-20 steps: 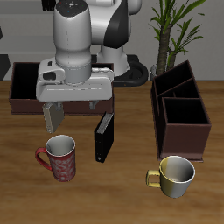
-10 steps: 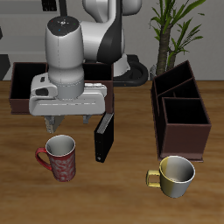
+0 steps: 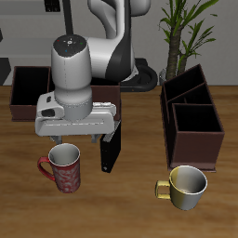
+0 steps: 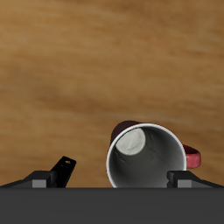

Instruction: Place the red mug into the left desk caddy's right compartment

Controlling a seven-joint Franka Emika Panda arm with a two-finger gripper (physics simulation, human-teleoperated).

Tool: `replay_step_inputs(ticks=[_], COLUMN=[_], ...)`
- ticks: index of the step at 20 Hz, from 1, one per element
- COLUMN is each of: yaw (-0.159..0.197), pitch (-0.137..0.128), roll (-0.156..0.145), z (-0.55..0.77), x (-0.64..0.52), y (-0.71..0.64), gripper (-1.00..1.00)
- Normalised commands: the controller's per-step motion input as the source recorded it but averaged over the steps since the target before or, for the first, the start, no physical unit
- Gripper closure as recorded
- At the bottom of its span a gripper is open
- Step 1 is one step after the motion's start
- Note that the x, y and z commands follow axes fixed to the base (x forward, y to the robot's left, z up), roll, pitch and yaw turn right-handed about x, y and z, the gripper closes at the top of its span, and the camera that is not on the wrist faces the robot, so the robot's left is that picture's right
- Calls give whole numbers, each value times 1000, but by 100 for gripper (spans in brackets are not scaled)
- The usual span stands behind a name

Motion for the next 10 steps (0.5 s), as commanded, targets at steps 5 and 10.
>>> replay_step_inputs(ticks=[5,10], yaw=[-20,-55], pitch=[30,43], roll=[8,3], z=[-369,-430], x=[101,102], y=[113,109], gripper=[-100,-100])
